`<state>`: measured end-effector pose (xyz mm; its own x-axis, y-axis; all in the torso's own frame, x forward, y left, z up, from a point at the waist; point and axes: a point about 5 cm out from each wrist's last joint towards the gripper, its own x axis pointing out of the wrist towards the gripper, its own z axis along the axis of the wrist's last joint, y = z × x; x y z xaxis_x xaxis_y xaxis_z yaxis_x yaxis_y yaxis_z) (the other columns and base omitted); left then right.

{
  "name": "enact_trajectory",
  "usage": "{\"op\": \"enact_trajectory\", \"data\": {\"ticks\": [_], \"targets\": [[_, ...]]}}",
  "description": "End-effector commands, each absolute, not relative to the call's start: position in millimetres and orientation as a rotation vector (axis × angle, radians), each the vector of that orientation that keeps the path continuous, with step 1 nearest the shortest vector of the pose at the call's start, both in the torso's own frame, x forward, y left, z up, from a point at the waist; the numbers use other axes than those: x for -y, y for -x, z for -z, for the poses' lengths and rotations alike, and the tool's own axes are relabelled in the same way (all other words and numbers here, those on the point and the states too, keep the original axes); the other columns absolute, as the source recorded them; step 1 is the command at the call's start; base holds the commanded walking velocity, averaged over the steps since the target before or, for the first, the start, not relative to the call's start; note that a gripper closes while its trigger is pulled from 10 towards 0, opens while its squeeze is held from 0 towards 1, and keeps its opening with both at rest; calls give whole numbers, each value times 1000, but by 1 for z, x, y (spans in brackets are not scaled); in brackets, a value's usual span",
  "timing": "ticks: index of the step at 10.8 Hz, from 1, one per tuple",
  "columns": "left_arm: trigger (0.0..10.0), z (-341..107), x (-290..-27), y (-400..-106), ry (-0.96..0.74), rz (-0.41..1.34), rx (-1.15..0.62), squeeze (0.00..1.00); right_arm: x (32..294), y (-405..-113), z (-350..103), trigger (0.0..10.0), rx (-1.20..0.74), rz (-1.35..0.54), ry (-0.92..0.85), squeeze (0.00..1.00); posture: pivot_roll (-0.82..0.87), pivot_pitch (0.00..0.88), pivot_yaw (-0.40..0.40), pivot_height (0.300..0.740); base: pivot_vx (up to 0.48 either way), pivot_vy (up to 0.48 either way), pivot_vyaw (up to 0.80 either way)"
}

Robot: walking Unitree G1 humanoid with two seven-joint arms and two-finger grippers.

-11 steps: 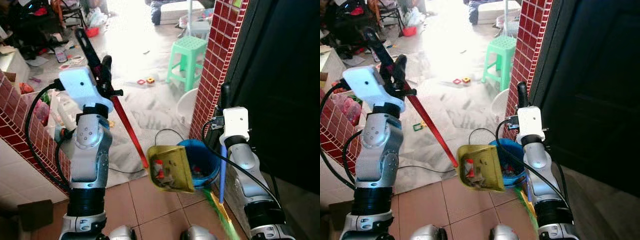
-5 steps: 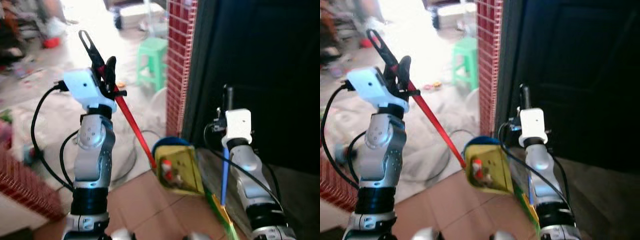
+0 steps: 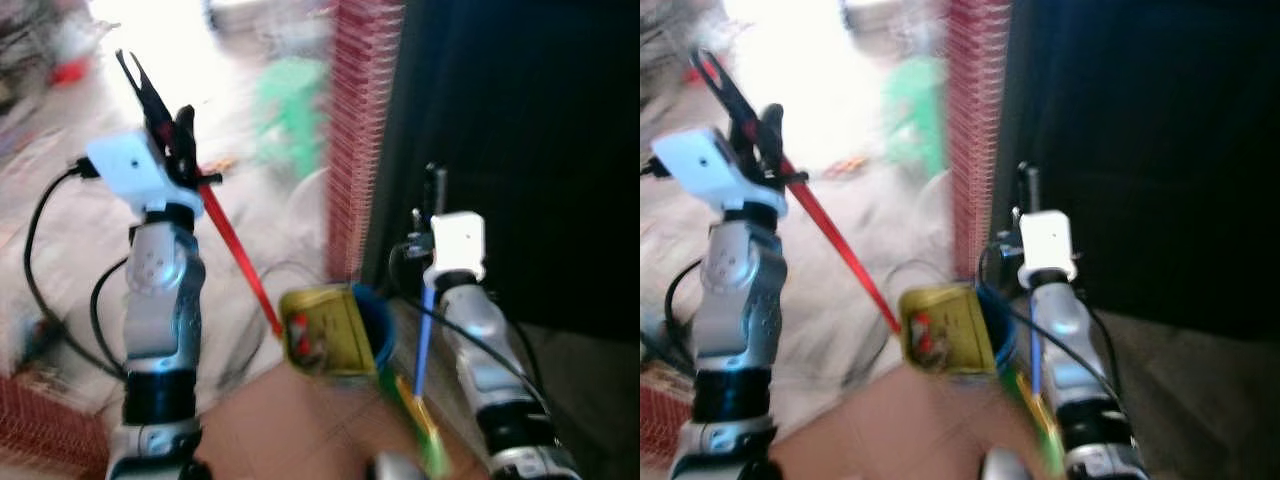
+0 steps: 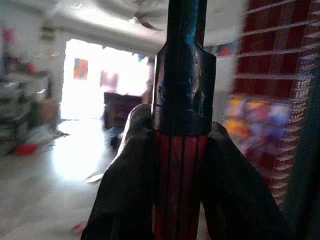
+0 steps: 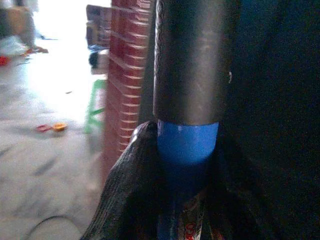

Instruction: Sweep floor

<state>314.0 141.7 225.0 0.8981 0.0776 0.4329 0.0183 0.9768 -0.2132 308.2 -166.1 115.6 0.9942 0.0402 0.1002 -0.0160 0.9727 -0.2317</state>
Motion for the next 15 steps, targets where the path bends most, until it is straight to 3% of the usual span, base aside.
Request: {"op": "enact_trajectory", "data": {"ticks": [1,5,8,11,15], "targets": [[10000,-236,-138,-311,228,-4,510,0,164,-311,-125,10000,144,-41,266,0,-141,0,57,740,450,0,0],[10000,-236,-135,-309,209,-1,522,0,163,-310,-123,10000,136,-52,266,0,-141,0,55,740,0,0,0],[10000,-248,-133,-305,86,25,597,0,162,-310,-122,10000,131,-55,269,0,-138,0,55,740,0,0,0],[10000,-250,-112,-298,-64,131,664,0,162,-310,-121,10000,129,-56,269,0,-138,0,54,740,0,0,0],[10000,-240,-71,-287,11,414,639,0,163,-311,-121,10000,130,-55,277,0,-141,0,56,740,0,0,0]]}}
